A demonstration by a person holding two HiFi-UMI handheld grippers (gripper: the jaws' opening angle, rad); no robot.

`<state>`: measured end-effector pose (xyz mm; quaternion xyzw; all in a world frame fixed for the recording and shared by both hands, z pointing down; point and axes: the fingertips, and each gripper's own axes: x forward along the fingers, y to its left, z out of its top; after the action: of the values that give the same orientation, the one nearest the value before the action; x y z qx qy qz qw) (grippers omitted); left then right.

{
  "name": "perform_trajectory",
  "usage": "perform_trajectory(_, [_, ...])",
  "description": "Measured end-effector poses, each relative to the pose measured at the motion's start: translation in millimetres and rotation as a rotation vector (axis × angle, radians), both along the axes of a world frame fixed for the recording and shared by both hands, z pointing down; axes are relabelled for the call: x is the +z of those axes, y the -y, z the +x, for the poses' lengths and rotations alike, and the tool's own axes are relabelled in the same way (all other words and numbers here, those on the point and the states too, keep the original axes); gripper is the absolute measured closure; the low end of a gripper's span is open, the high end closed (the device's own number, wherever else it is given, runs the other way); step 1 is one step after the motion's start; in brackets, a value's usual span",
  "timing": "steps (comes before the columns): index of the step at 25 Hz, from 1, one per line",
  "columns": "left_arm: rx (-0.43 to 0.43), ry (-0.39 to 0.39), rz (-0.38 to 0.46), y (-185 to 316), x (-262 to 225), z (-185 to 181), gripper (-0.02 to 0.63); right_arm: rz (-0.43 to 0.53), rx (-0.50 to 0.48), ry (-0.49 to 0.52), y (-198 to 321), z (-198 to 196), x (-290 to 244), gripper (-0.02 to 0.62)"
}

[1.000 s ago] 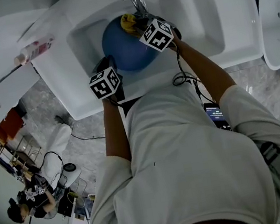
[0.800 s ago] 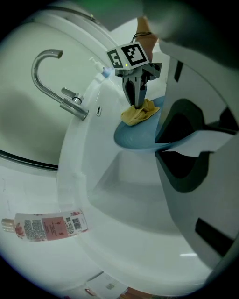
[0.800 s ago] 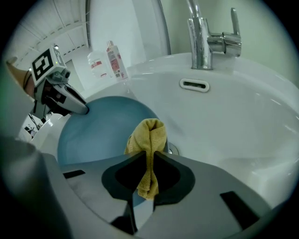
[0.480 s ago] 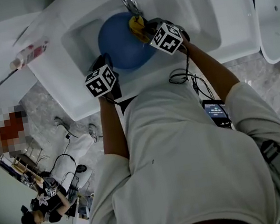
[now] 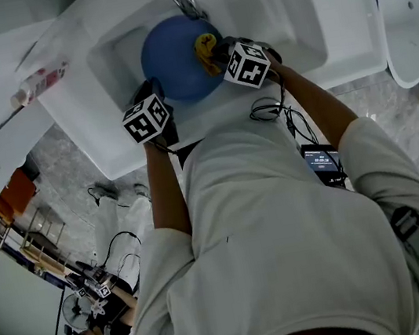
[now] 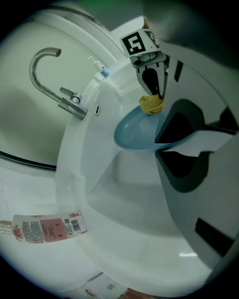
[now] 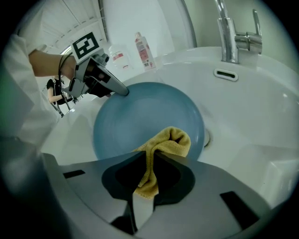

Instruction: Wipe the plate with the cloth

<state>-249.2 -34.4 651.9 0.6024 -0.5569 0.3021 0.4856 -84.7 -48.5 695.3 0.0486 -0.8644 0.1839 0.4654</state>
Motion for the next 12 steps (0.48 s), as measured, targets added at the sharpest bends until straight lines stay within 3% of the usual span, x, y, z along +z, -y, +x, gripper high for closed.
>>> perform_trajectory(6, [-0.008,0.000,-0.004,-2.7,0.0,-1.7,0.537,-0.011,-0.159,0.014,-25.5,-14.4,-9.0,0.548])
perform_trajectory(12, [-0.025,-0.002,-0.008,-8.0,1.3,-3.9,0.537,-0.090,-0.245,0.073,-56.8,-36.4,-22.8,0.548])
